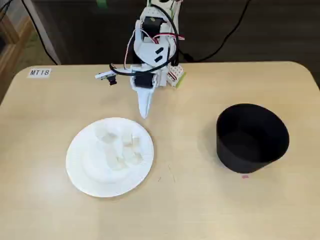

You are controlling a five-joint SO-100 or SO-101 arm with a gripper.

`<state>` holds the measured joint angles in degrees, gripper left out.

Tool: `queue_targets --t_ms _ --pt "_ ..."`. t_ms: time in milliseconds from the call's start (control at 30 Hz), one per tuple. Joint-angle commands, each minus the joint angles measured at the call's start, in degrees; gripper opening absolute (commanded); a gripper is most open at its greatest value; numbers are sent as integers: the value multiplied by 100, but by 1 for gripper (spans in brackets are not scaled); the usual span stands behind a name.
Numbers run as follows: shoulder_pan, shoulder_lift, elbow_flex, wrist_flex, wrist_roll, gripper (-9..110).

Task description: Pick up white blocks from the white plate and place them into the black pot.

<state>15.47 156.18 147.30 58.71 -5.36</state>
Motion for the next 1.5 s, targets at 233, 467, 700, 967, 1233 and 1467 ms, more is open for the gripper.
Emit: queue_targets --t_ms 233,467,700,967,1233,1467 --pt "1011 -2628 -2979 1608 18 -2" --pt "2118 -3814 -3542 1942 281 0" --pt "2276 -4447 -3577 1881 879 23" --pt "1934 -5941 -4289 1556 835 36" --pt "1978 -7154 -5265 1459 826 31" --pt "2092 -7453 -5370 1380 1020 27"
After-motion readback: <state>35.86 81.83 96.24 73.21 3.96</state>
